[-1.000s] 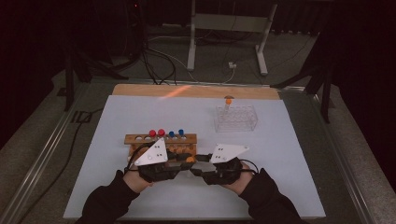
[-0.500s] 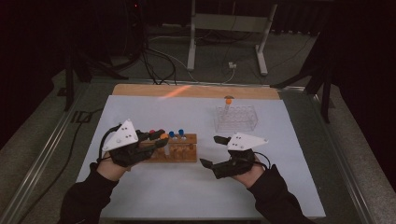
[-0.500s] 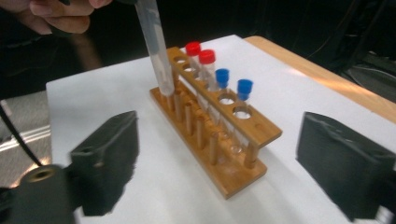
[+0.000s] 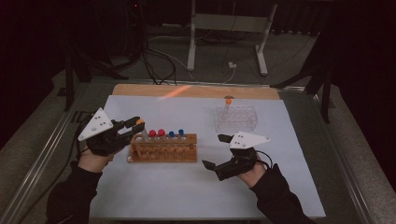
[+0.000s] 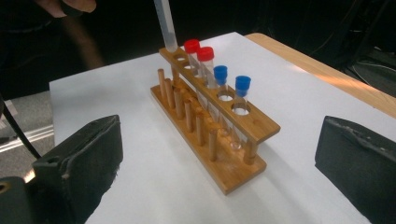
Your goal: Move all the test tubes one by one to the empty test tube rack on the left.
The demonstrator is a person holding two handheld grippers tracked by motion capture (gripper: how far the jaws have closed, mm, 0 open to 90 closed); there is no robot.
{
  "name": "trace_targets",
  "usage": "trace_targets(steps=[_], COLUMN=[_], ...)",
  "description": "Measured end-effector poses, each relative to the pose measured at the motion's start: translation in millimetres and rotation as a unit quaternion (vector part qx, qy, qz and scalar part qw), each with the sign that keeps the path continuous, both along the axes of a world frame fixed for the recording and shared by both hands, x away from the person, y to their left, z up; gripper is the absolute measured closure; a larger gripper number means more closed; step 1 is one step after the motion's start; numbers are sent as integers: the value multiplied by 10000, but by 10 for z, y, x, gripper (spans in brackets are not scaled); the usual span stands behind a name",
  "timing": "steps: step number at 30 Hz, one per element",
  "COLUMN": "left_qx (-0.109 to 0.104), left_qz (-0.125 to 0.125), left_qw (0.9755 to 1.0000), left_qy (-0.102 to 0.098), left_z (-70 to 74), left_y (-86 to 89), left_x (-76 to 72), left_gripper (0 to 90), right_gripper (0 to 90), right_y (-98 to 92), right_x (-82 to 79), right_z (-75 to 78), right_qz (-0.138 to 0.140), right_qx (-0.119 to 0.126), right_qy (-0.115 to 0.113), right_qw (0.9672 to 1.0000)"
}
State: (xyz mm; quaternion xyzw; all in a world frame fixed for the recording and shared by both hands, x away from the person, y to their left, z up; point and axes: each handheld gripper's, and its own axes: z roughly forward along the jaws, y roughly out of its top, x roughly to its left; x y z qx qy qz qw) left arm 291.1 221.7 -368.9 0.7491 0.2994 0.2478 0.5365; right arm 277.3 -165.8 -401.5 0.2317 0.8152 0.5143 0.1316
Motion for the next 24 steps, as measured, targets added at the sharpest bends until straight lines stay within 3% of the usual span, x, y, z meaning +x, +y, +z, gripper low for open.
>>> trace_targets(steps=[8, 16, 24], left_qx=[-157, -179, -42], left_qz=[82, 197, 221], left_qw=[9998, 9996, 9995], left_qy=[90, 110, 232], left_z=[-160, -258, -359], left_y=[55, 71, 53], left_x=[113, 164, 209], left_gripper=[715, 715, 716], right_gripper=[8, 8, 8], right_y=[-16, -26, -30], right_x=[3, 8, 5], right_z=[0, -8, -4], right_qz=[10, 0, 8], right_qx=[-19, -40, -40], right_qy=[2, 11, 22], right_qw=[10000, 10000, 10000])
